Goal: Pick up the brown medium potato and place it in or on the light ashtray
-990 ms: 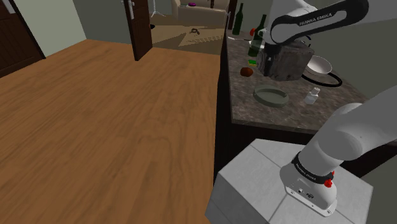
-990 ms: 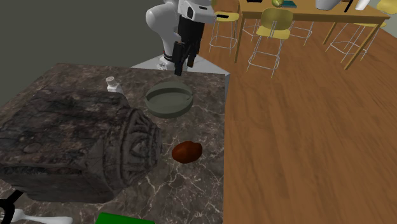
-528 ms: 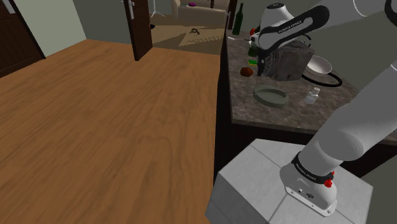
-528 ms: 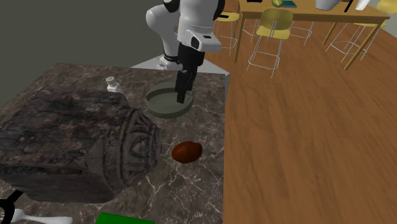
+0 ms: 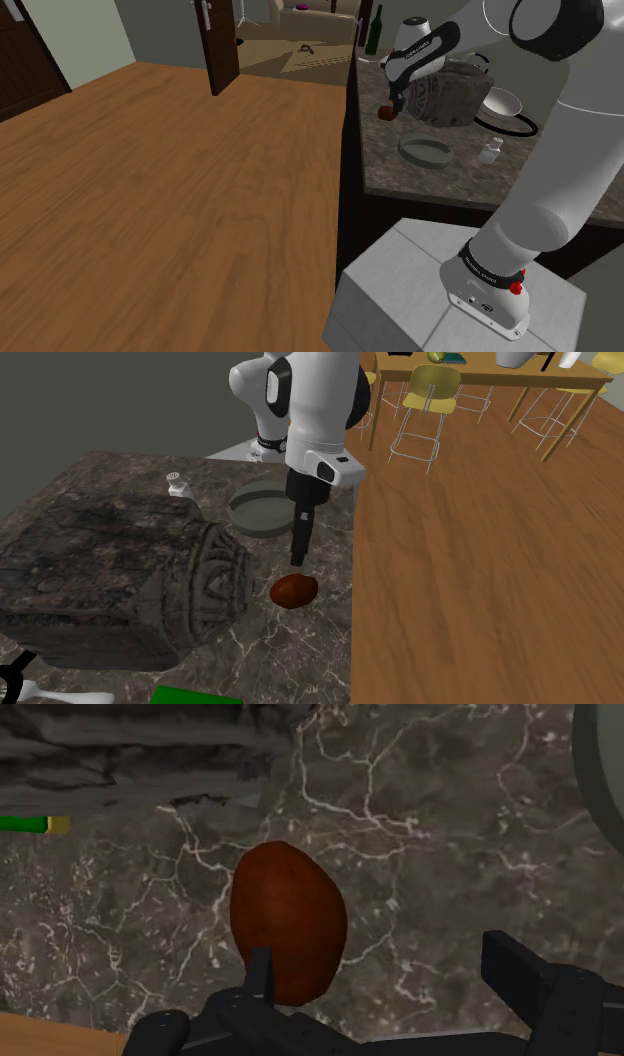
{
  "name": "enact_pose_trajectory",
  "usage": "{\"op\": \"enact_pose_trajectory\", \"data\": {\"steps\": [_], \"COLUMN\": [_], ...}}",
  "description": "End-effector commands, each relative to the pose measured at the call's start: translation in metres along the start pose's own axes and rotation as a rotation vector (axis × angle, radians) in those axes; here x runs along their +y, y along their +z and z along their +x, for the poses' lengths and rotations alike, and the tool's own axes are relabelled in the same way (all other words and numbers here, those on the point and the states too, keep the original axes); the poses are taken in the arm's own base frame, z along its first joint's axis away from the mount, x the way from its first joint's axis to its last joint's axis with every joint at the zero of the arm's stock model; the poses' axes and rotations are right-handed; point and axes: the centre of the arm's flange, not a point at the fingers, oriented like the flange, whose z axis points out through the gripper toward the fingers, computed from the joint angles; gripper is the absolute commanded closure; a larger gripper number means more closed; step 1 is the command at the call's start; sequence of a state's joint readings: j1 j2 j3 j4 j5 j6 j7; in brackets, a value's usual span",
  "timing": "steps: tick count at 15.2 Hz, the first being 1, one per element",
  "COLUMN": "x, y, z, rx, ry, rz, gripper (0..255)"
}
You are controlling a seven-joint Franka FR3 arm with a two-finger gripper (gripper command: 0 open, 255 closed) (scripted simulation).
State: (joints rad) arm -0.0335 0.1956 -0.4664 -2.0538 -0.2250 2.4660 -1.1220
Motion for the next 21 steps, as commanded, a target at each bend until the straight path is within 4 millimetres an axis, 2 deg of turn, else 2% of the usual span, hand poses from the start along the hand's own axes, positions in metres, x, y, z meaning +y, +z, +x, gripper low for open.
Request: {"op": "enact_pose_trajectory", "data": {"steps": [1,3,11,18,19,21], "x": [0.018,0.031,0.032,0.032,0.032,0.032], "y": [0.018,0.029,0.069,0.069,0.069,0.069], "z": [0.009,0.017,0.018,0.018,0.018,0.017], "rx": [0.009,0.016,0.016,0.016,0.016,0.016], "ry": [-0.05,-0.085,-0.085,-0.085,-0.085,-0.085], "rz": [-0.014,-0.025,-0.025,-0.025,-0.025,-0.025], "gripper": [0,0,0,0,255,255]}}
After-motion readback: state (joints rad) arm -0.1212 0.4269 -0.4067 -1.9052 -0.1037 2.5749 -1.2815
